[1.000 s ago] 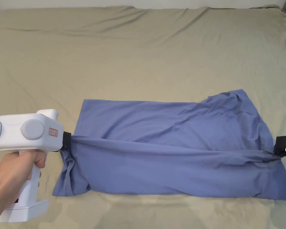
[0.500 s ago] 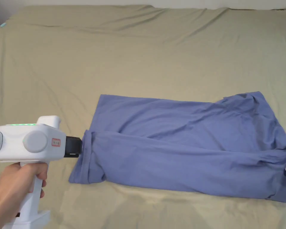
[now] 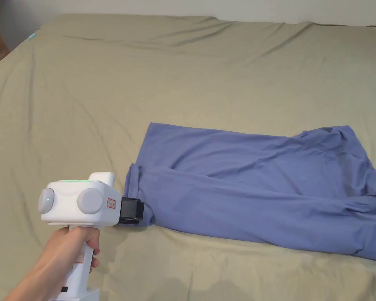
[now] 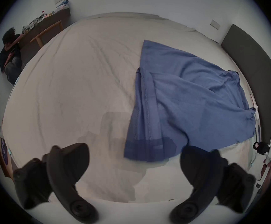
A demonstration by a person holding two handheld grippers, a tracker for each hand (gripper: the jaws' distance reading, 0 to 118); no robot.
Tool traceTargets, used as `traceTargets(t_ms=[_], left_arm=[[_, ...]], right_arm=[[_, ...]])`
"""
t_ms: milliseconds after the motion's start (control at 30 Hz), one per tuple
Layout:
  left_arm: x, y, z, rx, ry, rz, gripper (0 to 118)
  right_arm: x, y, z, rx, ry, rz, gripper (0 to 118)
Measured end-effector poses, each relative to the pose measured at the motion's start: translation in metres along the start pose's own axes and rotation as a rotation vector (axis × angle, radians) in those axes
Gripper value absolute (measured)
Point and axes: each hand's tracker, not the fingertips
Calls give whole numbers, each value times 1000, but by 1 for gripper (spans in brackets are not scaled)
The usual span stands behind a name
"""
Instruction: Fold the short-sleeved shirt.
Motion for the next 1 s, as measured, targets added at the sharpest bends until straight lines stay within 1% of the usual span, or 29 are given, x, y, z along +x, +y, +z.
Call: traceTargets(t_ms=[33,67,100,133,167,200,233,267,300,333,400,467,533,567,600,633,667,700,767,833,867,900,967,1000], left_arm=[[2,1,-5,-5,9,5,114],[3,0,-9,-10,39,5,106],[4,3,-20,-30,64,-10,90],[4,3,-21,-38,70,-14,78],[3,2,-18,-26,64,-12,78],[-1,2,-15,-19,-2,4,26],[-3,3,-11,-2,-113,58,5],[-2,4,-8,-11,-46,66,5],[0,4,-6,-4,-23,4,5],[0,4,-4,5,-11,-12,5],[12,6,7,8,-25,8,5],[16,5,11,12,-34,20,5],[6,12,6,1,-39,25,5],[7,13,6,-2,-37,23,5],[9,14,7,-6,-34,12,5],[8,13,5,-5,-28,2,5],[8,15,6,0,-22,-3,5],[8,16,7,0,-22,-1,5],[7,17,7,3,-22,-1,5],[7,20,6,5,-22,-1,5],[6,21,6,3,-23,-2,5],[7,20,4,0,-21,-4,5],[6,21,3,-5,-22,-6,5],[5,21,4,-3,-24,-6,5]], right_arm=[[0,1,0,1,-1,15,8],[-2,1,0,-1,-7,30,8],[-3,2,0,-1,-13,41,8],[-3,3,0,1,-18,47,8],[-3,5,0,0,-18,54,8],[-2,6,-1,1,-14,57,8],[-1,8,-1,5,-10,58,8],[-1,9,-2,5,-7,60,8],[0,11,-3,5,-7,62,8],[-1,12,-5,4,-9,67,8],[2,16,-9,-13,-15,74,8],[6,19,-13,-18,-21,57,8],[9,24,-17,-19,-24,38,9],[11,28,-19,-20,-30,15,48],[9,31,-21,-28,-35,5,96],[10,34,-27,-41,-31,1,118],[10,34,-27,-98,-25,-15,118],[11,40,-29,-26,-18,6,118],[-2,48,-34,-60,-17,-7,118],[-6,56,-43,-59,-9,-14,118],[-2,57,-53,-69,1,-20,115],[-1,59,-58,-73,27,-46,98],[2,62,-65,-113,124,-104,22],[0,60,-63,-130,126,-134,22]])
